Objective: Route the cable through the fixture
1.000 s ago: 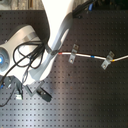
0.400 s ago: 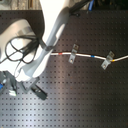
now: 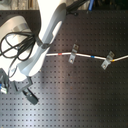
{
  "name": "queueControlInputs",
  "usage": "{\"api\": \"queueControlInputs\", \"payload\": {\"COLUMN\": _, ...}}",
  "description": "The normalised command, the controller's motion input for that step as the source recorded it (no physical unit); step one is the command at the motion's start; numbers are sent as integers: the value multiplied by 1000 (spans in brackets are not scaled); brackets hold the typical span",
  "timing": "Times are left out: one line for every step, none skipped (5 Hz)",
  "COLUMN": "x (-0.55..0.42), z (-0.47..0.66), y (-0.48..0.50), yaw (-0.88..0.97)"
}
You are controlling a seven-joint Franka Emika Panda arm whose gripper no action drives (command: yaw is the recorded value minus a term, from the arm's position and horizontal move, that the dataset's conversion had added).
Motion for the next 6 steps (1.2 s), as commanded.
{"api": "queueControlInputs", "payload": {"x": -73, "z": -14, "y": 68, "yaw": 691}}
{"api": "queueControlInputs", "payload": {"x": -57, "z": 22, "y": 169, "yaw": 831}}
{"api": "queueControlInputs", "payload": {"x": -14, "z": 40, "y": 59, "yaw": 940}}
{"api": "queueControlInputs", "payload": {"x": -3, "z": 32, "y": 21, "yaw": 954}}
{"api": "queueControlInputs", "payload": {"x": 0, "z": 4, "y": 2, "yaw": 954}}
{"api": "queueControlInputs", "payload": {"x": 27, "z": 0, "y": 84, "yaw": 874}}
